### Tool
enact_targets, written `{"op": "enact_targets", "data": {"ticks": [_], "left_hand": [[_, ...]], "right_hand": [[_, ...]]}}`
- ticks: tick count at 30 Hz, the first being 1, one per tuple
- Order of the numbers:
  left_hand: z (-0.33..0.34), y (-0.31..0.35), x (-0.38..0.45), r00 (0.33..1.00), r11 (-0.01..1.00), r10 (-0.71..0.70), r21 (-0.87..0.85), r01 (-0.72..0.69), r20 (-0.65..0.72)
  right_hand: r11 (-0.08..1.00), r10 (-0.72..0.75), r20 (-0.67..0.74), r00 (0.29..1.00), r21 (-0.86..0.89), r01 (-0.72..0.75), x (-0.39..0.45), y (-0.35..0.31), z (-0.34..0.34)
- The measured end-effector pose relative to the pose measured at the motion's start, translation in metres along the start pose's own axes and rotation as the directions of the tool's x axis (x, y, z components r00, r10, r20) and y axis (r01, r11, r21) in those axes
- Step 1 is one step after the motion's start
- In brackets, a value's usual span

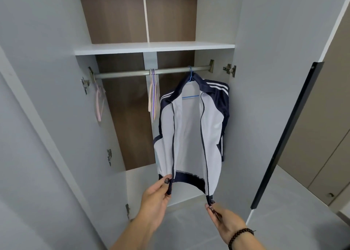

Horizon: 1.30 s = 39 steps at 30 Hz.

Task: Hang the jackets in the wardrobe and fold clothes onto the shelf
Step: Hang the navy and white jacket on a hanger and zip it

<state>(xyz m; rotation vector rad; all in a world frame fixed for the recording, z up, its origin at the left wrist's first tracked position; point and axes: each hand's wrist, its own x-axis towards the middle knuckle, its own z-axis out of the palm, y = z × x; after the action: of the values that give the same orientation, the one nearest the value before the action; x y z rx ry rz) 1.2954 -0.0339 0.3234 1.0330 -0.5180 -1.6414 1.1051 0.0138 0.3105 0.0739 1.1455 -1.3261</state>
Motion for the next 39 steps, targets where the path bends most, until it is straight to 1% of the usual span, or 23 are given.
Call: {"op": "enact_targets", "data": {"ticks": [3,5,7,9,12,15,18,21,24,27,29,31,33,36,39], "left_hand": [[-0.002,-0.004,-0.002,0.999,0.999,-0.030,0.014,0.029,0.028],[-0.003,-0.007,-0.003,0.998,0.998,-0.057,-0.014,0.057,-0.019],[-0.005,-0.011,-0.002,0.992,0.992,-0.101,-0.078,0.095,-0.077],[-0.002,-0.013,-0.003,0.983,0.981,-0.164,-0.122,0.153,-0.082],[0.008,-0.007,-0.009,0.971,0.957,-0.240,-0.171,0.236,-0.002],[0.019,0.004,-0.013,0.948,0.933,-0.291,-0.181,0.311,0.128],[0.025,0.016,-0.013,0.927,0.924,-0.299,-0.176,0.341,0.226],[0.031,0.027,-0.014,0.921,0.948,-0.270,-0.091,0.305,0.280],[0.032,0.033,-0.015,0.933,0.970,-0.240,0.018,0.244,0.269],[0.034,0.033,-0.017,0.951,0.981,-0.190,0.073,0.178,0.244],[0.036,0.029,-0.017,0.973,0.993,-0.113,0.052,0.104,0.202],[0.039,0.026,-0.018,0.986,0.998,-0.042,-0.035,0.048,0.163],[0.043,0.024,-0.019,0.988,0.996,-0.003,-0.093,0.017,0.156],[0.049,0.021,-0.023,0.987,0.996,0.030,-0.090,-0.016,0.161],[0.056,0.018,-0.027,0.986,0.997,0.063,-0.062,-0.054,0.156]], "right_hand": [[0.999,-0.004,0.032,0.999,0.050,0.003,-0.002,0.001,0.003],[0.995,0.012,0.064,0.998,0.100,-0.018,-0.002,0.000,0.007],[0.990,0.063,0.116,0.991,0.115,-0.076,-0.004,-0.003,0.012],[0.983,0.132,0.197,0.972,0.098,-0.153,-0.008,-0.007,0.017],[0.973,0.201,0.301,0.932,0.046,-0.224,-0.016,-0.007,0.026],[0.977,0.192,0.366,0.911,0.018,-0.213,-0.021,-0.002,0.033],[0.983,0.175,0.376,0.910,-0.007,-0.186,-0.024,0.001,0.036],[0.988,0.153,0.346,0.926,-0.074,-0.136,-0.028,0.001,0.038],[0.992,0.100,0.340,0.935,-0.103,-0.068,-0.030,0.001,0.040],[0.997,0.080,0.359,0.930,-0.005,-0.083,-0.030,0.000,0.040],[0.993,0.085,0.375,0.923,0.042,-0.109,-0.032,-0.001,0.039],[0.991,0.086,0.380,0.921,0.062,-0.118,-0.033,-0.001,0.038],[0.990,0.078,0.378,0.923,0.079,-0.116,-0.037,0.001,0.039],[0.987,0.047,0.372,0.927,0.126,-0.101,-0.042,0.006,0.042],[0.978,-0.013,0.377,0.926,0.199,-0.067,-0.045,0.011,0.048]]}}
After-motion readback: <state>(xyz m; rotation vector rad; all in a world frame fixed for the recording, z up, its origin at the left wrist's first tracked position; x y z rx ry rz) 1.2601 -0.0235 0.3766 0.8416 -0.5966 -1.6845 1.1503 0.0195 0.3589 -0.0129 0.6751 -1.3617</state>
